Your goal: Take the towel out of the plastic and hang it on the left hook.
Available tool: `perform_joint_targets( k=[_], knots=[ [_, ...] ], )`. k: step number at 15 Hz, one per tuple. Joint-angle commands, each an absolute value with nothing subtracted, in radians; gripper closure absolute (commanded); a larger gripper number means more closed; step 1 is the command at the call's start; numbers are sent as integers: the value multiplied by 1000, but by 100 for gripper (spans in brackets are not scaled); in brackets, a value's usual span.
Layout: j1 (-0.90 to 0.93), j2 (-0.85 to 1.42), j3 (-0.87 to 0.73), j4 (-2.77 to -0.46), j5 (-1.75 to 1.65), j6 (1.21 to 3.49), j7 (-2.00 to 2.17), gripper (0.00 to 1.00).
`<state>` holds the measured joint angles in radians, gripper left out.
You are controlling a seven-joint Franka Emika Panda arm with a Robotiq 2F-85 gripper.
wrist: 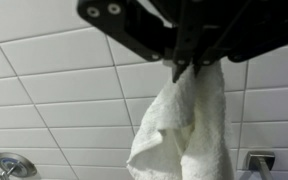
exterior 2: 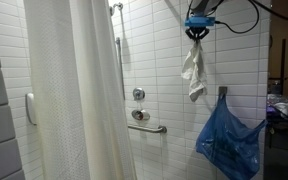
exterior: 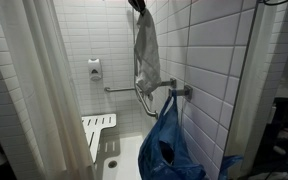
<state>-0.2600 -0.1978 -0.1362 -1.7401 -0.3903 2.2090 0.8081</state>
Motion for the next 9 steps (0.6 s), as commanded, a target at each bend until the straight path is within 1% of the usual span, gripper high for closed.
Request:
perform_joint_targets(
  k=[1, 5, 9],
  knots=[
    [-270, -126, -138, -1632, -383, 2177, 888, 99],
    [-263, -81, -150, -1582, -400, 2174, 974, 99],
    [-255, -58, -161, -1579, -400, 2182, 1008, 99]
  ],
)
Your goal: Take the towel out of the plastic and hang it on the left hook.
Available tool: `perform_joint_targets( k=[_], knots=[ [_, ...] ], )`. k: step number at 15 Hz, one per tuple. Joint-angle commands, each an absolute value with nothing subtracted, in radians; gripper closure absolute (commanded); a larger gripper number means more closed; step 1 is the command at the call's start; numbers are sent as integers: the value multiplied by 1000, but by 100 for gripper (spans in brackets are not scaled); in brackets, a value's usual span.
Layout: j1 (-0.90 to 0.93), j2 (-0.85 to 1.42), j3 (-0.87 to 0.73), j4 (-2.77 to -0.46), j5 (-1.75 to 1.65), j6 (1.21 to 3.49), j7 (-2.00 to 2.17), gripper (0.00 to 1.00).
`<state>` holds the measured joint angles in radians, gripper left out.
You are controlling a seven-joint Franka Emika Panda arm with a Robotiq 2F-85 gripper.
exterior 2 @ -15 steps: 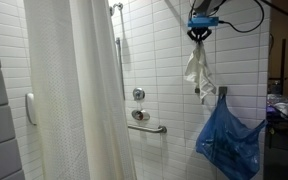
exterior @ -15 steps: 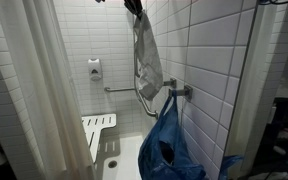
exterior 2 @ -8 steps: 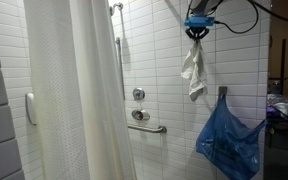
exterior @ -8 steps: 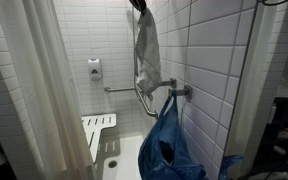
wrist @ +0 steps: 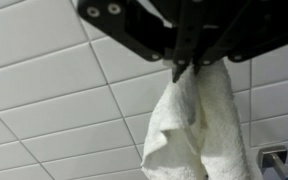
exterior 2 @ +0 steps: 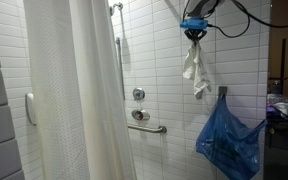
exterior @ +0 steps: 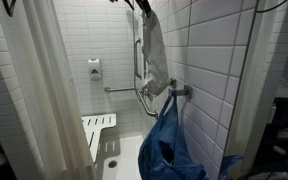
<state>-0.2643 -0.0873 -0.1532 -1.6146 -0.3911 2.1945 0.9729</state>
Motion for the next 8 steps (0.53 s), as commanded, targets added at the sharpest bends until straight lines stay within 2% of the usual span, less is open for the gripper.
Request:
perform_joint_targets(
  k=[1, 8],
  knots=[
    [-254, -62, -162, -1587, -404, 2179, 1012, 99],
    [-244, -55, -170, -1610, -340, 2168, 986, 99]
  ],
)
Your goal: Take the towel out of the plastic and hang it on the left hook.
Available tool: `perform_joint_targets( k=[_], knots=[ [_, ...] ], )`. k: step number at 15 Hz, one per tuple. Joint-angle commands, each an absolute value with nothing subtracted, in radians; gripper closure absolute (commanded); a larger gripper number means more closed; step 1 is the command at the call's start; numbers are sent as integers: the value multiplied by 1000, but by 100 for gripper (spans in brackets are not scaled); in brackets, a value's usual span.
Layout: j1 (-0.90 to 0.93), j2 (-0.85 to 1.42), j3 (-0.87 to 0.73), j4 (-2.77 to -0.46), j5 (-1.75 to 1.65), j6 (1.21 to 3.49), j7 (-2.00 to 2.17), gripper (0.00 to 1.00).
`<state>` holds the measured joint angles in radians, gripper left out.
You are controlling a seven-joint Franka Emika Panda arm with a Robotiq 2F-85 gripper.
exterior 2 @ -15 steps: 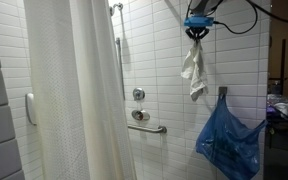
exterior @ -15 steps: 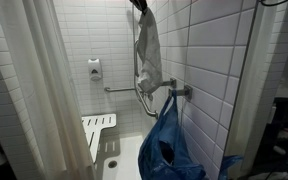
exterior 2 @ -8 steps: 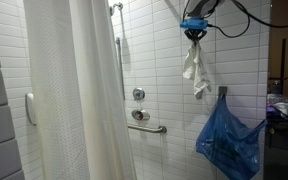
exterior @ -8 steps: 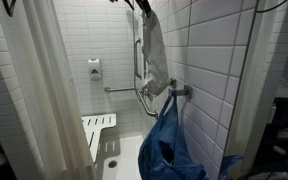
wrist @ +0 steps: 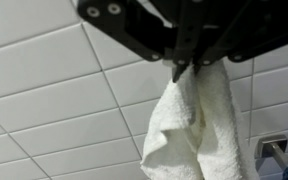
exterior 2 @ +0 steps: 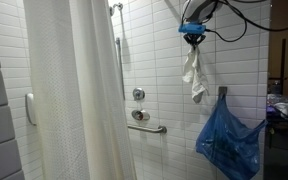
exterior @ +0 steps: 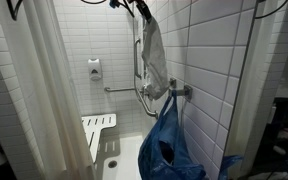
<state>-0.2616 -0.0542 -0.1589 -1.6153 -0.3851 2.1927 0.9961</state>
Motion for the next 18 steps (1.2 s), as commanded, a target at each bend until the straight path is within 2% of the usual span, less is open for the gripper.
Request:
perform_joint_targets(
  k=[1, 18],
  knots=[
    [-243, -55, -172, -1609, -320, 2154, 980, 99],
    [-254, 66, -230, -1467, -244, 2030, 997, 99]
  ],
)
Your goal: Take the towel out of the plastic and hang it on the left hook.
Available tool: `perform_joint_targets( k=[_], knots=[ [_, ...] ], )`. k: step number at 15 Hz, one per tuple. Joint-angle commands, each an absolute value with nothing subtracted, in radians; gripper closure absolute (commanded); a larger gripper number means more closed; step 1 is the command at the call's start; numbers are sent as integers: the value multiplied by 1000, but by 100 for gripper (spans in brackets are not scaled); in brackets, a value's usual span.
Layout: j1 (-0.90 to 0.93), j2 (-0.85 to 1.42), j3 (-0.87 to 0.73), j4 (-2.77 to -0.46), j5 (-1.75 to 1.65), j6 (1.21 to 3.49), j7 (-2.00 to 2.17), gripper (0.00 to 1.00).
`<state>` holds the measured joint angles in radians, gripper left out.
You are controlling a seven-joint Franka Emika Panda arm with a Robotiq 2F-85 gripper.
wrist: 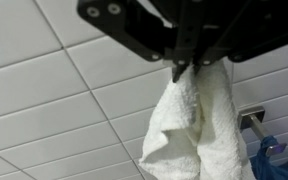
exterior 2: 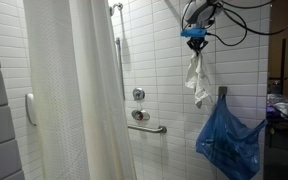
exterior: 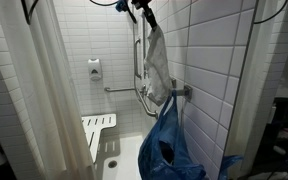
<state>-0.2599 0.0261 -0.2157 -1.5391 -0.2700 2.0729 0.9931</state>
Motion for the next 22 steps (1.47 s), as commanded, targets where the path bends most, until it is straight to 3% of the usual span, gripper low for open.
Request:
perform_joint_targets(
  k=[1, 22],
  knots=[
    [-253, 70, -233, -1462, -248, 2027, 997, 99],
    [-236, 205, -243, -1384, -420, 2020, 1148, 99]
  ],
)
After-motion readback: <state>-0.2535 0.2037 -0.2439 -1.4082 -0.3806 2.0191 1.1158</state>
